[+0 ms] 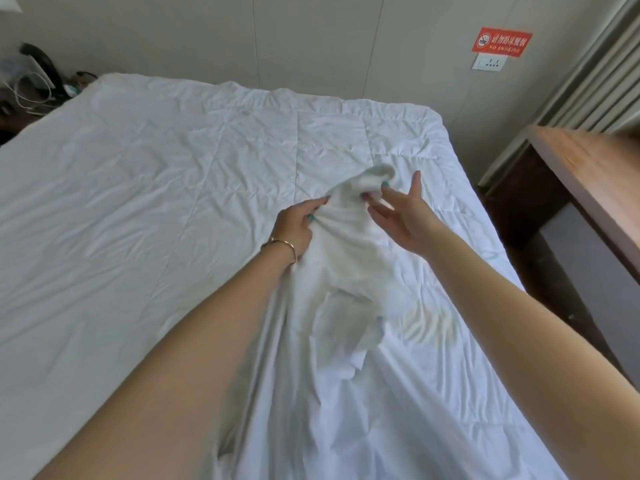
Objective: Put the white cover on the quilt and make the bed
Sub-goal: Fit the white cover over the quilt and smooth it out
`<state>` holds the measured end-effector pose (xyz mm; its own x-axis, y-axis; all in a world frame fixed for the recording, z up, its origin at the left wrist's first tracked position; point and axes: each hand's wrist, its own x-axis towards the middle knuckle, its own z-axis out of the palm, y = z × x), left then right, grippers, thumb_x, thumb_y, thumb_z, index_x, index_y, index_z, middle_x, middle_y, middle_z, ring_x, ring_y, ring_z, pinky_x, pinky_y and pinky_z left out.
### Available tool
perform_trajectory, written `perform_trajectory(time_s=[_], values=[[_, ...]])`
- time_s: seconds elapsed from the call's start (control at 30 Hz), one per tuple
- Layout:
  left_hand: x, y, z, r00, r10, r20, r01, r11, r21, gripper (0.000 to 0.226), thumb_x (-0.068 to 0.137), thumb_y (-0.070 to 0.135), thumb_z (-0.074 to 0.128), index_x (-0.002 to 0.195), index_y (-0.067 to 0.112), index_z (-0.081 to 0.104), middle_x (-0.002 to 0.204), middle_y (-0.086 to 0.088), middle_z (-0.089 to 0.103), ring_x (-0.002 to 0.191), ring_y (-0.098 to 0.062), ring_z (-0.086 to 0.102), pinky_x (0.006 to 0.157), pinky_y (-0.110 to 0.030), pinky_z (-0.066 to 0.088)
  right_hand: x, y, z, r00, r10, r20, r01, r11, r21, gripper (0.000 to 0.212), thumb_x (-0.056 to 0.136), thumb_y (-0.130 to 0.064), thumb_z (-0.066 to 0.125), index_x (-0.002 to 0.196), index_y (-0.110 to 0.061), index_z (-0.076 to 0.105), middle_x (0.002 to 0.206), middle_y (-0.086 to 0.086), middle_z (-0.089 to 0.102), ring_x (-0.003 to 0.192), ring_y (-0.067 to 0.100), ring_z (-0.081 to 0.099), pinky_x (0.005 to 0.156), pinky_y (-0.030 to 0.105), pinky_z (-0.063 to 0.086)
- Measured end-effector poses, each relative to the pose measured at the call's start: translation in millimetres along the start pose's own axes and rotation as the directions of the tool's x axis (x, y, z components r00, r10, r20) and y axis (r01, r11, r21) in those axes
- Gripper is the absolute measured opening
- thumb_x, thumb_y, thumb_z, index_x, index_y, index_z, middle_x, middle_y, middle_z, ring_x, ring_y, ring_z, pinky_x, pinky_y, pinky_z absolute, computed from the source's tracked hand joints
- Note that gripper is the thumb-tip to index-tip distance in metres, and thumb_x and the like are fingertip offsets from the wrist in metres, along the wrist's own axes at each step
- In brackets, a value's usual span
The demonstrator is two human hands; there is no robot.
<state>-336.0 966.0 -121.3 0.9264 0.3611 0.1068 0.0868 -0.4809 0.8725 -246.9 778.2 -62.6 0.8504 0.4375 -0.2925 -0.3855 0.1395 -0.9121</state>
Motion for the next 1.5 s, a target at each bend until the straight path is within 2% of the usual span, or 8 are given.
perform_trajectory(time_s=[0.17,0.33,0.43,0.67,0.8,0.93,1.23,1.5], values=[[-5.8,-2.8,30.2,0.981,-0.176,-0.083,0.195,0.898,0.393,0.063,0.099,0.037,0.045,0.152,0.042,0.010,0.162,0.004,-0.007,0.147,-0.023,0.007,0.118,-0.050,0.008,-28.8,59.2,-11.2,0.910,-0.296,0.289,0.412,0.576,-0.706,0.093,0.088,-0.022,0.071,0.155,-0.034,0.008,0.160,-0.012,0.015,0.145,0.009,0.022,0.119,0.041,0.025],[-153.4,-46.7,105.8,0.940,-0.228,0.252,0.027,0.790,0.612,0.100,0.080,0.056,0.060,0.148,0.048,-0.013,0.157,0.001,-0.023,0.145,-0.030,-0.012,0.115,-0.058,0.008,-113.5,204.4,-99.0,0.942,0.253,-0.219,-0.250,0.095,-0.964,0.114,0.078,-0.054,0.071,0.144,-0.054,-0.021,0.164,-0.001,-0.007,0.149,0.031,0.010,0.114,0.062,0.014],[-188.3,-85.8,122.1,0.946,-0.214,0.243,-0.015,0.720,0.694,0.109,0.088,0.018,0.058,0.138,0.049,-0.034,0.158,-0.009,-0.018,0.144,-0.039,0.009,0.107,-0.051,0.032,-142.7,241.7,-143.4,0.859,0.315,-0.405,-0.469,0.164,-0.868,0.115,0.077,-0.056,0.071,0.150,-0.042,-0.017,0.159,0.005,0.019,0.140,0.032,0.032,0.110,0.056,0.026],[-131.9,-110.9,20.2,0.824,-0.205,0.529,0.007,0.936,0.351,0.081,0.085,-0.018,0.046,0.128,0.050,0.051,0.131,0.013,0.052,0.123,-0.004,0.049,0.078,0.003,0.036,-140.1,183.4,-216.8,0.893,-0.125,-0.432,-0.431,0.035,-0.902,0.027,0.086,-0.014,0.049,0.103,-0.029,0.063,0.106,0.001,0.066,0.098,0.028,0.061,0.071,0.032,0.040],[-106.9,-121.4,-51.7,0.923,-0.274,0.269,0.174,0.923,0.343,0.064,0.075,-0.003,0.078,0.109,0.051,0.063,0.118,0.003,0.065,0.107,-0.014,0.062,0.089,-0.020,0.047,-138.1,147.3,-252.3,0.798,-0.352,-0.489,-0.512,0.032,-0.859,0.026,0.085,-0.010,0.048,0.102,-0.024,0.062,0.098,0.003,0.059,0.088,0.029,0.059,0.067,0.033,0.038],[-109.7,-135.0,-61.0,0.929,-0.368,-0.028,0.331,0.798,0.504,0.060,0.083,-0.004,0.068,0.138,0.013,0.053,0.136,-0.019,0.055,0.123,-0.036,0.053,0.101,-0.034,0.039,-141.3,168.0,-238.7,0.791,-0.031,-0.610,-0.599,-0.236,-0.765,0.062,0.086,-0.041,0.060,0.139,-0.017,0.038,0.137,0.009,0.037,0.128,0.030,0.039,0.103,0.044,0.032],[-149.4,-101.6,14.8,0.925,-0.237,0.298,0.036,0.834,0.551,0.068,0.086,0.009,0.060,0.143,0.040,0.040,0.129,-0.001,0.037,0.106,-0.030,0.057,0.085,-0.028,0.043,-114.3,208.8,-58.9,0.976,-0.217,0.027,0.026,-0.010,-1.000,0.085,0.082,-0.053,0.066,0.150,-0.022,0.025,0.153,0.006,0.025,0.131,0.025,0.041,0.110,0.043,0.029],[-63.9,-130.6,-202.1,0.991,-0.058,0.117,-0.085,0.390,0.917,0.072,0.089,-0.001,0.050,0.147,0.039,0.035,0.144,-0.012,0.034,0.110,-0.039,0.050,0.084,-0.047,0.046,-78.5,231.9,2.3,0.976,-0.007,0.216,0.205,-0.293,-0.934,0.077,0.090,-0.058,0.049,0.149,-0.052,0.000,0.160,-0.002,0.009,0.143,0.027,0.017,0.118,0.052,0.009]])
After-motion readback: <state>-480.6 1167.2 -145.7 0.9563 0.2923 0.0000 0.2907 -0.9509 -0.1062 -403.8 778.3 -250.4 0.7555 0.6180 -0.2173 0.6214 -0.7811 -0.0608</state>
